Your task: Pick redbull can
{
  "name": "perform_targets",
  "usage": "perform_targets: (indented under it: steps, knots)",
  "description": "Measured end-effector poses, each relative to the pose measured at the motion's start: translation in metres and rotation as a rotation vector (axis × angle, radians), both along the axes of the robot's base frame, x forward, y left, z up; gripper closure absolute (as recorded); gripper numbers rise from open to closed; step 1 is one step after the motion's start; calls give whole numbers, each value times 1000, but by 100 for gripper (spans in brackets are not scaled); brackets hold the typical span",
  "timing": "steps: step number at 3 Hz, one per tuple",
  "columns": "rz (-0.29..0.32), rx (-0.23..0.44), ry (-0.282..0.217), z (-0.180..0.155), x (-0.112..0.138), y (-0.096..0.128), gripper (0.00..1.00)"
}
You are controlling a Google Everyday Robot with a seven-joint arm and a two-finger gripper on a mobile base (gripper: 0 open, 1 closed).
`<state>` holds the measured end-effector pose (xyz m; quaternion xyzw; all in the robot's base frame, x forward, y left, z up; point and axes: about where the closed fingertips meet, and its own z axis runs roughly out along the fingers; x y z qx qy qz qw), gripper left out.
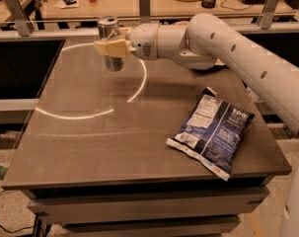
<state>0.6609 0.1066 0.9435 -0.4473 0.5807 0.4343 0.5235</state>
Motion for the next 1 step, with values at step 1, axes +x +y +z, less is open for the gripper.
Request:
perform_targets:
  steps: [1]
  knots:
    - [0, -1, -1, 2, 0, -1, 100]
